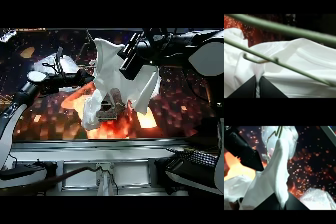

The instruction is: Fold the clothes and pants, and hang the long-sleeved shirts on hangers.

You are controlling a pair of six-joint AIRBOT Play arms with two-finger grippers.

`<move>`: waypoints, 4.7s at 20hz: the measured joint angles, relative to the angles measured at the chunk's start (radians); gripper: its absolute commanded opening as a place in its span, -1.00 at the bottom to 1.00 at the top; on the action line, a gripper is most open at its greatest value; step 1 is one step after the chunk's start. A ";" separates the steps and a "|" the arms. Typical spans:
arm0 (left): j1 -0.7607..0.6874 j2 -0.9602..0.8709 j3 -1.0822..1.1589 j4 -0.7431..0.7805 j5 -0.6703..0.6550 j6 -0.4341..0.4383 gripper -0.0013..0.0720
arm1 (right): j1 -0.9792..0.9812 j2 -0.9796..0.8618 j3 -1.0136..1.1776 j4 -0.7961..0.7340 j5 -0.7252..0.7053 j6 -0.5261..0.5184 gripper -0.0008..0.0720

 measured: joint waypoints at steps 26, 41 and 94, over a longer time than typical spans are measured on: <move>0.195 -0.067 -0.002 -0.116 0.033 -0.047 -0.93 | 0.001 0.008 0.000 -0.011 0.086 0.074 -0.92; 0.169 0.145 -0.003 -0.335 -0.185 0.169 -0.93 | -0.008 -0.033 0.002 -0.282 0.018 0.086 -0.92; 0.016 0.430 -0.005 0.060 -0.354 0.133 0.00 | -1.436 0.203 0.204 -0.716 -0.144 1.006 -0.92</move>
